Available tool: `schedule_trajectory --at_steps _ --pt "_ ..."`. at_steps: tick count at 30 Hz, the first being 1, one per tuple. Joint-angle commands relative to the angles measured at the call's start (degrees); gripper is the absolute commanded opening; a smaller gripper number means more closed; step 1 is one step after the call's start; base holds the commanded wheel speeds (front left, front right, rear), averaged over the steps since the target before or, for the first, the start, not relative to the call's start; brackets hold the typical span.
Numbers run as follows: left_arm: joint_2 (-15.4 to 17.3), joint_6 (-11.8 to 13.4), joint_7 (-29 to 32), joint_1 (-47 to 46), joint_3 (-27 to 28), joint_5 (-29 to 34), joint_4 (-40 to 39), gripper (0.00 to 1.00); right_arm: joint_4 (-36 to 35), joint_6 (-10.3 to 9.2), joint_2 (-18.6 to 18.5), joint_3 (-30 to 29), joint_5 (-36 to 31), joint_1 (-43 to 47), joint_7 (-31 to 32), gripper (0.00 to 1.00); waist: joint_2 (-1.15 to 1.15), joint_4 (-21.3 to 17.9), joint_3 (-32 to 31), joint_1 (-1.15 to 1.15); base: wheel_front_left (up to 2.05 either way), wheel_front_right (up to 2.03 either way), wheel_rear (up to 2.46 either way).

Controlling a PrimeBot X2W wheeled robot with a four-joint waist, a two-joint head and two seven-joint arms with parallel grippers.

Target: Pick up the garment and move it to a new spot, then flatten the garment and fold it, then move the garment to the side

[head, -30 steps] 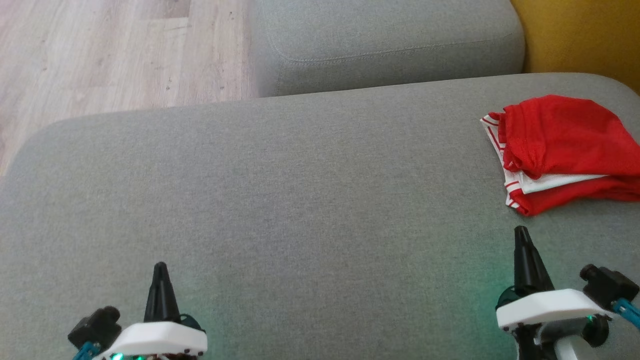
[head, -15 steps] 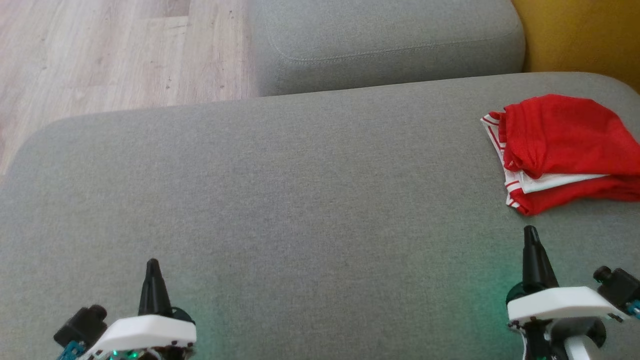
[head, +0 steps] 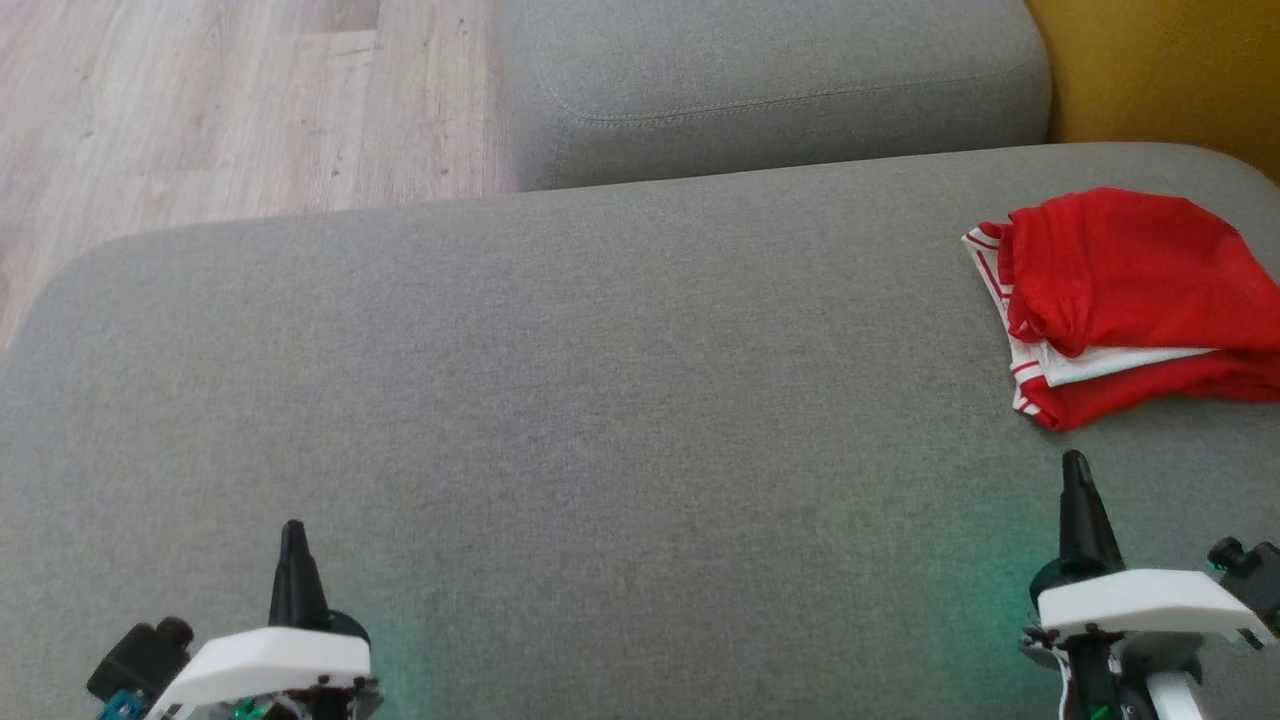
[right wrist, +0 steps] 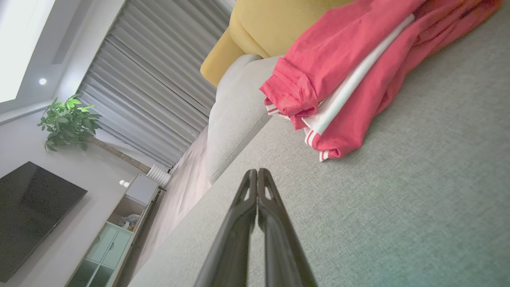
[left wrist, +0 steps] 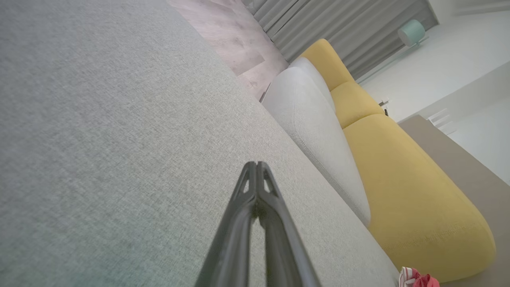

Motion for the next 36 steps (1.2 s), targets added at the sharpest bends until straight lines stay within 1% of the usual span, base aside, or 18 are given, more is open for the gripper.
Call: schedule_trajectory --at_steps 1,36 --pt "0.23 -0.43 0.58 -3.23 1.65 -1.75 -2.18 0.00 -2.18 -0.02 -0.69 0.05 2.17 -3.40 0.47 0.00 0.00 0.00 0.02 0.00 0.00 0.00 0.00" --pt "0.36 -2.32 6.20 -4.28 5.50 -20.09 -3.91 0.00 -3.38 -0.03 -0.77 -2.33 23.50 -4.46 6.08 0.00 0.00 0.05 0.36 0.00 0.00 0.00 0.00"
